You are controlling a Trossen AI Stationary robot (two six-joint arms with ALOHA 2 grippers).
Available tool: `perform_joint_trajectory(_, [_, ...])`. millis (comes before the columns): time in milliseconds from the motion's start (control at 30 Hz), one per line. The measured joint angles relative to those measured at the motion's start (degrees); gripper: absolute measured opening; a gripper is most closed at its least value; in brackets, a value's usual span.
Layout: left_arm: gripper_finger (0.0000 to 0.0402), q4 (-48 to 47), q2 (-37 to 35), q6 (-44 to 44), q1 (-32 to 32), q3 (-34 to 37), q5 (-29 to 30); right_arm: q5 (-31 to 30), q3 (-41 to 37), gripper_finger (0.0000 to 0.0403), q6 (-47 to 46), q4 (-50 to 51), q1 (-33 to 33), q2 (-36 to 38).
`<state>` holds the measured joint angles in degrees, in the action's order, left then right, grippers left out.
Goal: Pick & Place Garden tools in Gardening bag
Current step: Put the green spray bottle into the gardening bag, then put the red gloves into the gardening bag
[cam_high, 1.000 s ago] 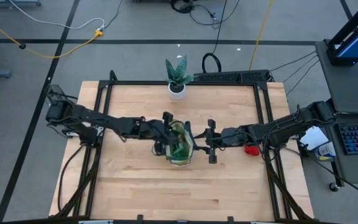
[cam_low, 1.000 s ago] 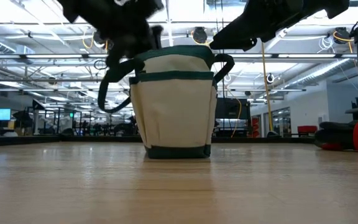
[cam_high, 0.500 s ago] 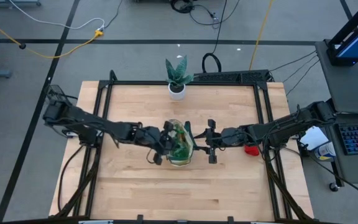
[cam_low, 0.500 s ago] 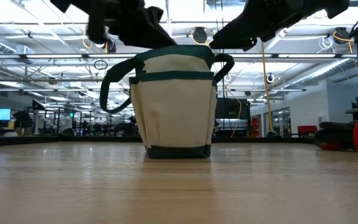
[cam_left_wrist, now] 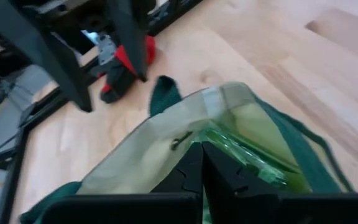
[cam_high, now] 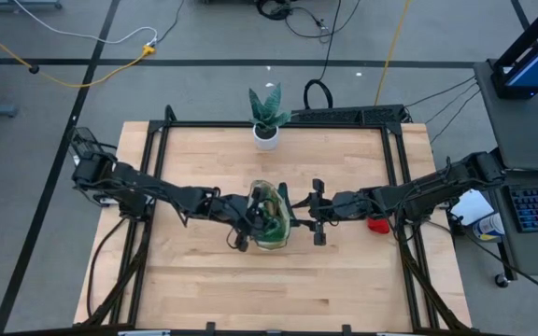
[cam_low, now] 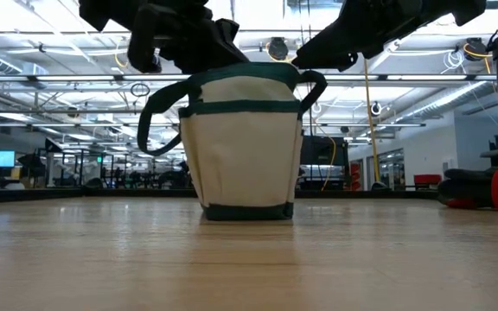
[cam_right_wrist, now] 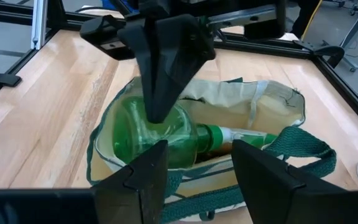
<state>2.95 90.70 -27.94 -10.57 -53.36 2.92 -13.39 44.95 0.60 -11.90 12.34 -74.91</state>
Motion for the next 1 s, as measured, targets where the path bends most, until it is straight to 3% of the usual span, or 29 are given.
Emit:
perform_joint_trajectory(333, [0.0003,-3.8,0.0,-0.3,0.1,0.0,-3.1,0.0,0.0,0.0171,0.0,0.0,0.0,0.0])
perform_joint_trajectory(567, [0.0014,0.1,-0.9,-1.3,0.1,0.3,-2.8,-0.2,0.0,0.0171,-3.4,1.1,0.0,2.6])
perform_joint_trajectory(700, [0.0005,0.1,-2.7,-3.6,0.0,0.4,-2.7,-0.3,0.0,0.0171,-8.5,10.1,0.0,8.0])
perform_joint_trajectory(1000, [0.0011,2.7,-8.0,-3.4,-0.3,0.4,-1.2,-3.2,0.0,0.0171,-32.1,41.0,0.2,14.7])
